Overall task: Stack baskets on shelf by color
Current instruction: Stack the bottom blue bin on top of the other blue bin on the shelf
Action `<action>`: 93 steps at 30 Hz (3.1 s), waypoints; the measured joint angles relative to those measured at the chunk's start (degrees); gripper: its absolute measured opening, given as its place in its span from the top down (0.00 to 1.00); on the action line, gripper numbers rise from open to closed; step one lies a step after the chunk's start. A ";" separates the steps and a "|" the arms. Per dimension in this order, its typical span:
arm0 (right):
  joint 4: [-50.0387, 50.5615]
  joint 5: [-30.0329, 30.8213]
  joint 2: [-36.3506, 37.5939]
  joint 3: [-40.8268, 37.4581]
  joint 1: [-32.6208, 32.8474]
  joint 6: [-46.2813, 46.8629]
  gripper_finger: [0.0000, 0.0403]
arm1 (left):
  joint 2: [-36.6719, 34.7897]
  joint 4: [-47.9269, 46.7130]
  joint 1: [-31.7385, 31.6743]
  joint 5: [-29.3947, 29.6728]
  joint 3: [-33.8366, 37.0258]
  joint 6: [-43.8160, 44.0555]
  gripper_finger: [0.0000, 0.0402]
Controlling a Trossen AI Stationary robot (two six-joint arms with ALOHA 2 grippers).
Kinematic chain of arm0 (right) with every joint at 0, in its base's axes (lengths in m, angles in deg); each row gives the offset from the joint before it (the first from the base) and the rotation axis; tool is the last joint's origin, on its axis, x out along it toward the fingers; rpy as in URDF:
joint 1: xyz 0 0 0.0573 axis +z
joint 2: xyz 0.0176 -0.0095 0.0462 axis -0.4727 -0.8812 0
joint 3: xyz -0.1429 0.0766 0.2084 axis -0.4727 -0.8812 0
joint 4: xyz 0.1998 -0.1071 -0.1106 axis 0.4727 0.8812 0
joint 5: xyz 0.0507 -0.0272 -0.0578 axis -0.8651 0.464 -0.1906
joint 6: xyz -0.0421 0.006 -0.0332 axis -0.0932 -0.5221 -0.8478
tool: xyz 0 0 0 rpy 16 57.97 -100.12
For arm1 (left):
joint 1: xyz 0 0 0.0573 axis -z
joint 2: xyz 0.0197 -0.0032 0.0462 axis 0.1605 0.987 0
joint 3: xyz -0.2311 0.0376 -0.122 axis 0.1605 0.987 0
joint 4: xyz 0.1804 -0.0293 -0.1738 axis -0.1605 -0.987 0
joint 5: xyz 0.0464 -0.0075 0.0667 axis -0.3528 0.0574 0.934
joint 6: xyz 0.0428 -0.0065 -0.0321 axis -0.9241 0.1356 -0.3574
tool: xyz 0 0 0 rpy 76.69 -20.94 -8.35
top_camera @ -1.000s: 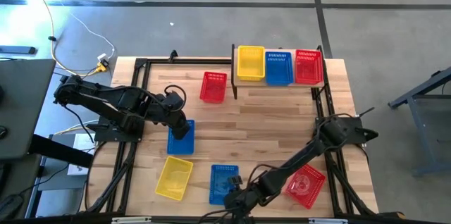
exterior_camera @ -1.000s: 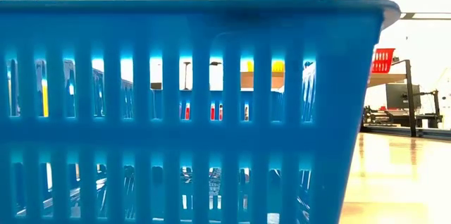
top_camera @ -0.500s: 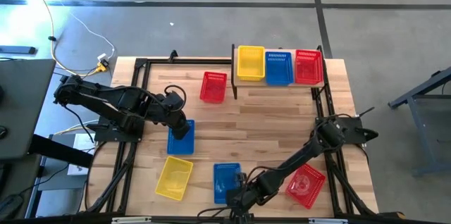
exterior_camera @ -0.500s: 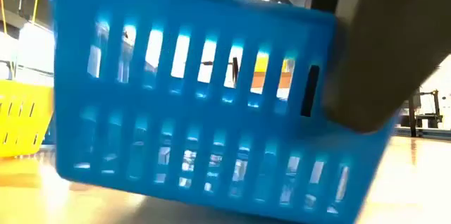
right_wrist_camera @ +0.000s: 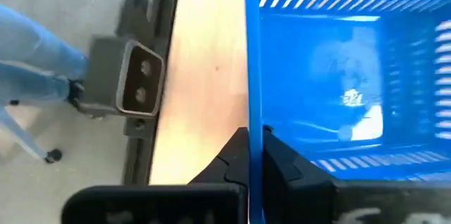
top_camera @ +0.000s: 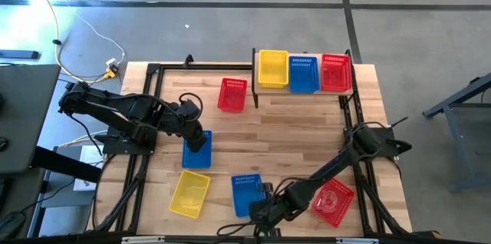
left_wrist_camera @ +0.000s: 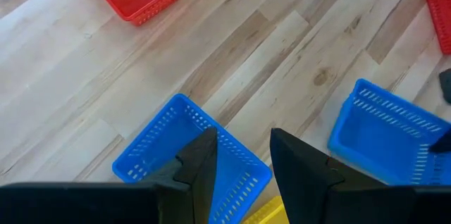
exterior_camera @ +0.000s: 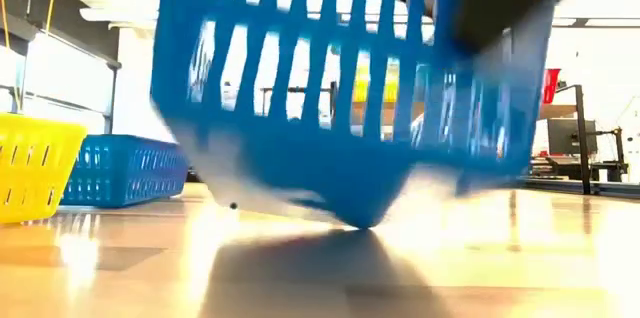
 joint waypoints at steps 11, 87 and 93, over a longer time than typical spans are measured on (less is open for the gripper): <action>8.48 11.81 9.91 -0.02 -0.28 2.90 1.00 | 0.00 0.19 0.00 -0.02 -0.02 -0.40 0.70; 46.78 10.10 45.29 -0.07 -55.58 -48.39 1.00 | 0.42 14.05 -40.72 -5.31 -0.06 -21.47 0.70; 46.65 9.95 44.36 -0.07 -55.67 -46.21 1.00 | 0.42 14.03 -42.62 -5.31 -0.06 -22.55 0.70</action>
